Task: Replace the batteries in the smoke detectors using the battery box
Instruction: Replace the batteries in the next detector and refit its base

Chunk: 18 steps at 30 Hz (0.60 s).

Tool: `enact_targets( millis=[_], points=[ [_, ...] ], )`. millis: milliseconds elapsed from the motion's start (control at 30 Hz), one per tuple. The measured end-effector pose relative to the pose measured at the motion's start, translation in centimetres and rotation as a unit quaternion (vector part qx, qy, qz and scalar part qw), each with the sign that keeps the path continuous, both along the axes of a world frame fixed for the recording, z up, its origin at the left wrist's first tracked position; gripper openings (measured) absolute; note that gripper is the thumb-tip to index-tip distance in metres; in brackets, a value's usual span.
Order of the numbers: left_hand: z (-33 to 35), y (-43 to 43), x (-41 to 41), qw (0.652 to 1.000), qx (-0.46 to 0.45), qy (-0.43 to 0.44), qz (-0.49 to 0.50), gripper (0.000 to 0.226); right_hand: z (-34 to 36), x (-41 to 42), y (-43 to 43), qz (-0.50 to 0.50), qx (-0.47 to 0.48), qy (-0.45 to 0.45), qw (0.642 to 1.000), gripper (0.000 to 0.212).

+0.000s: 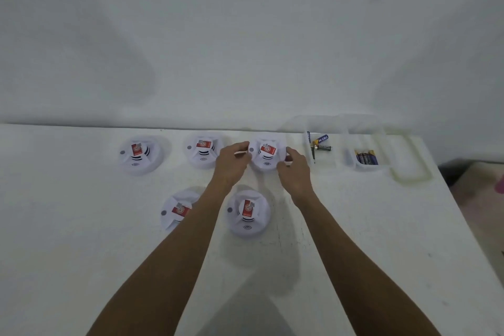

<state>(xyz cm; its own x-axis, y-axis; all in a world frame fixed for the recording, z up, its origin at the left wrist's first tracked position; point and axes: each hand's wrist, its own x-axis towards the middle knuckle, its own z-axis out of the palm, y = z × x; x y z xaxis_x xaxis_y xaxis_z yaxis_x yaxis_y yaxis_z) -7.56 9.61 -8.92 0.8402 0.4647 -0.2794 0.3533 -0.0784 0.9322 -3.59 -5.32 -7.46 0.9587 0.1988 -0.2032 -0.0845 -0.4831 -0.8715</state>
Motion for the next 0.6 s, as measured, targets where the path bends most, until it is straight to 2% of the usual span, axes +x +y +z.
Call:
enact_targets(
  millis=[167,300,333,433,533,600],
  points=[
    [-0.3,-0.3,0.8,1.0,0.01,0.012,-0.024,0.04,-1.4,1.3,0.1,-0.012,-0.029,0.013,0.999,0.01],
    [-0.4,-0.4,0.7,1.0,0.005,0.007,-0.025,0.04,-2.0,1.5,0.0,-0.005,-0.045,0.007,0.999,0.007],
    [-0.3,-0.4,0.5,1.0,-0.001,0.001,-0.026,0.039,-2.3,1.5,0.0,-0.002,-0.045,0.01,0.999,0.009],
    [-0.1,0.1,-0.5,0.999,-0.011,-0.014,-0.033,0.037,-1.8,0.7,0.3,-0.003,-0.045,-0.005,0.999,0.032],
    [0.1,1.0,-1.7,0.999,0.019,-0.032,-0.02,0.029,-0.7,-0.8,0.8,-0.014,-0.054,-0.055,0.997,0.043],
    [0.6,1.8,-2.6,0.998,0.043,-0.047,-0.001,0.025,0.0,-1.6,1.5,-0.008,-0.059,-0.083,0.995,0.043]
  ],
)
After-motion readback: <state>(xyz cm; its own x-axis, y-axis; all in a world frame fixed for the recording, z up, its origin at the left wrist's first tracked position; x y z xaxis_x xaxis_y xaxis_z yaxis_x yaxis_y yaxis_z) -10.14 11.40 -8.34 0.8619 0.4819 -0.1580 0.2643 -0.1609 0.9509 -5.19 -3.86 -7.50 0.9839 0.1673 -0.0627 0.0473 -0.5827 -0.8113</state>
